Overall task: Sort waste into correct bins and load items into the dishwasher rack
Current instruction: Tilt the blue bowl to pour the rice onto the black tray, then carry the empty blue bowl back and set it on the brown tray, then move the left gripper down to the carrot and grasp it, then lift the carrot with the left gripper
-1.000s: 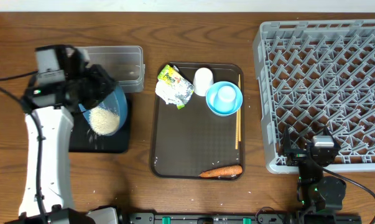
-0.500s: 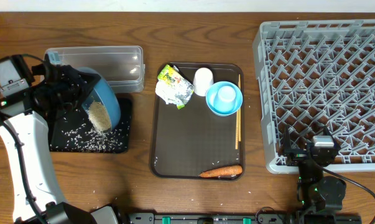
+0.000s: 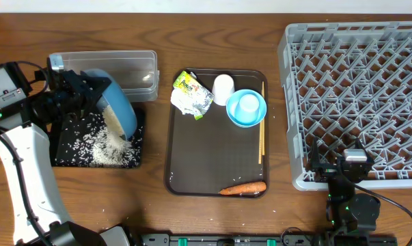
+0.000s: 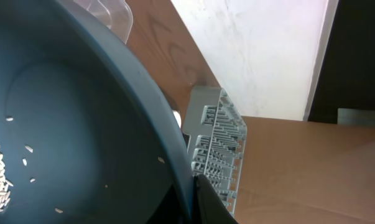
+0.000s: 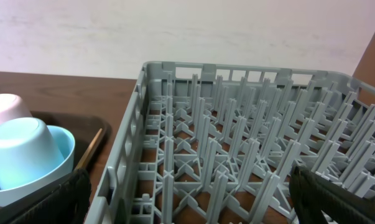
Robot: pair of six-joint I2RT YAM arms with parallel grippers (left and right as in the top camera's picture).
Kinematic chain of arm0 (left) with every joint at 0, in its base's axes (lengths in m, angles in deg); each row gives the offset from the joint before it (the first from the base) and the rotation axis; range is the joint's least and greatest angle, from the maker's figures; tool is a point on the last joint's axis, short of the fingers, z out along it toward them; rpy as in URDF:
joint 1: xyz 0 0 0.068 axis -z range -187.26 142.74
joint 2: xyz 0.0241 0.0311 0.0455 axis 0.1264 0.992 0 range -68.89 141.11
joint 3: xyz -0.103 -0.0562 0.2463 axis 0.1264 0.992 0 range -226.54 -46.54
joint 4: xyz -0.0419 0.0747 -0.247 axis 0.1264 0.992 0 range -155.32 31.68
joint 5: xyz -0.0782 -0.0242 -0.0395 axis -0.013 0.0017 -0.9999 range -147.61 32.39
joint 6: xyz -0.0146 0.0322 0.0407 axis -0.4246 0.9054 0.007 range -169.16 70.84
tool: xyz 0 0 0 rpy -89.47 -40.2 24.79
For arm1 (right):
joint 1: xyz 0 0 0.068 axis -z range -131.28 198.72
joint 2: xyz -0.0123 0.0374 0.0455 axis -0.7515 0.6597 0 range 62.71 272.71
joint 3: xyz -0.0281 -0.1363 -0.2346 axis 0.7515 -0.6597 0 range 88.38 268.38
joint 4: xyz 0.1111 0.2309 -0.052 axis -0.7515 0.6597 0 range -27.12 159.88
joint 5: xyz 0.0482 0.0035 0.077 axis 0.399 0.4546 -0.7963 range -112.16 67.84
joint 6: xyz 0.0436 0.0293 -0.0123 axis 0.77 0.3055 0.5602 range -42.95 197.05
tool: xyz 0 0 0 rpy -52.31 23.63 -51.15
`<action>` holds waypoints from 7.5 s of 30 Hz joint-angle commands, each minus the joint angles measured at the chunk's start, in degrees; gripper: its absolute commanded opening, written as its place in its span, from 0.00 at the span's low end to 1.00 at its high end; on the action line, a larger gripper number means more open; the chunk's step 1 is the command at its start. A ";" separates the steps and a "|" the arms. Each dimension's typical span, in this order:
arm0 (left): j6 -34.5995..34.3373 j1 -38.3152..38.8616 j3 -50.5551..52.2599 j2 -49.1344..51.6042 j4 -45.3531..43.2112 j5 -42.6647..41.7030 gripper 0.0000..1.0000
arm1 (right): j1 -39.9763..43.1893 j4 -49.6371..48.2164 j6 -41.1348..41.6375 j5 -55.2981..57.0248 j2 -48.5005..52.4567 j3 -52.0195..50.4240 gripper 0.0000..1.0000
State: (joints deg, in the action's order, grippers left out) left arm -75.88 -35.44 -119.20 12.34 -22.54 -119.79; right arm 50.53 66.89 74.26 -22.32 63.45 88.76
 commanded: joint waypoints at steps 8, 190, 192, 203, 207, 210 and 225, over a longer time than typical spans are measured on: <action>0.94 -7.76 0.13 0.72 -0.76 -6.29 0.06 | -1.03 0.26 -0.72 0.57 -0.31 -0.09 0.99; 19.02 92.13 -3.30 29.46 7.91 56.83 0.62 | -1.03 0.26 -0.72 0.57 -0.31 -0.09 0.99; 19.02 92.13 -3.30 30.05 7.54 56.85 0.62 | -1.03 0.26 -0.72 0.57 -0.31 -0.09 0.99; 19.17 90.62 -0.04 30.40 6.29 58.10 0.62 | -1.03 0.26 -0.72 0.57 -0.31 -0.09 0.99; 19.17 90.58 2.14 30.40 4.22 58.10 0.62 | -1.03 0.26 -0.72 0.57 -0.31 -0.09 0.99; 19.17 90.58 3.10 30.40 2.69 58.07 0.62 | -1.03 0.26 -0.72 0.57 -0.31 -0.09 0.99; 18.99 90.55 3.23 30.16 1.60 58.12 0.35 | -1.03 0.26 -0.72 0.57 -0.31 -0.09 0.99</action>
State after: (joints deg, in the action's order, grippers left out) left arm -56.85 55.09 -116.36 42.00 -21.93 -61.36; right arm 50.53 66.89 74.24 -22.32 63.45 88.76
